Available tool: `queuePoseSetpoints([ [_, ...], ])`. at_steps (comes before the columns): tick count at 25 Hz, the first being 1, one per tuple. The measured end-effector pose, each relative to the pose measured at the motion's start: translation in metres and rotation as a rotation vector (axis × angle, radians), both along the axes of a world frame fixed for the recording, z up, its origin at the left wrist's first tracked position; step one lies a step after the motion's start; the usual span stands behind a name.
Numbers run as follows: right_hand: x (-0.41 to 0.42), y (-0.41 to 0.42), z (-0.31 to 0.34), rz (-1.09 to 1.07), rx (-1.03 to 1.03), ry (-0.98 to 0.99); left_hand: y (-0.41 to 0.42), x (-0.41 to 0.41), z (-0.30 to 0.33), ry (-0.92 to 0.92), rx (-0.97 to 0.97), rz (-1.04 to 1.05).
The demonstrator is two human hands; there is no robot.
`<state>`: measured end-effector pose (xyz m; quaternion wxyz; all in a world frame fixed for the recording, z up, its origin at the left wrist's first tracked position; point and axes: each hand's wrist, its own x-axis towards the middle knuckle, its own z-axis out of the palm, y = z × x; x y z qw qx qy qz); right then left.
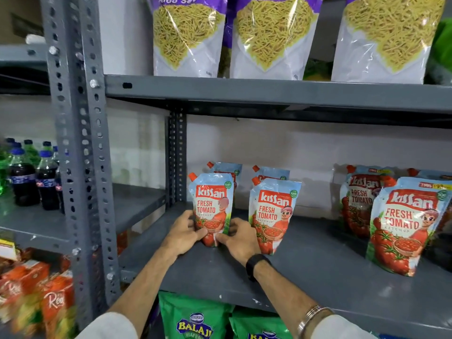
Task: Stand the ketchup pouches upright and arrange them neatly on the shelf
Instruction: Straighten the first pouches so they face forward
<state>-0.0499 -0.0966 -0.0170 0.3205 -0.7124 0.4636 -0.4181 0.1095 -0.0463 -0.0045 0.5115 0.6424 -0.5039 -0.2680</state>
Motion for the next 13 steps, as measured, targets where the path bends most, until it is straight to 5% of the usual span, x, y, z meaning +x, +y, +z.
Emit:
queuePoseSetpoints([
  [7,-0.003,-0.005,-0.002,-0.019,0.020,-0.005,-0.001,-0.003,-0.002,-0.013,0.003,-0.024],
  [13,-0.004,-0.009,-0.002,-0.019,0.026,0.034,-0.006,0.010,0.031,0.322,-0.264,0.089],
])
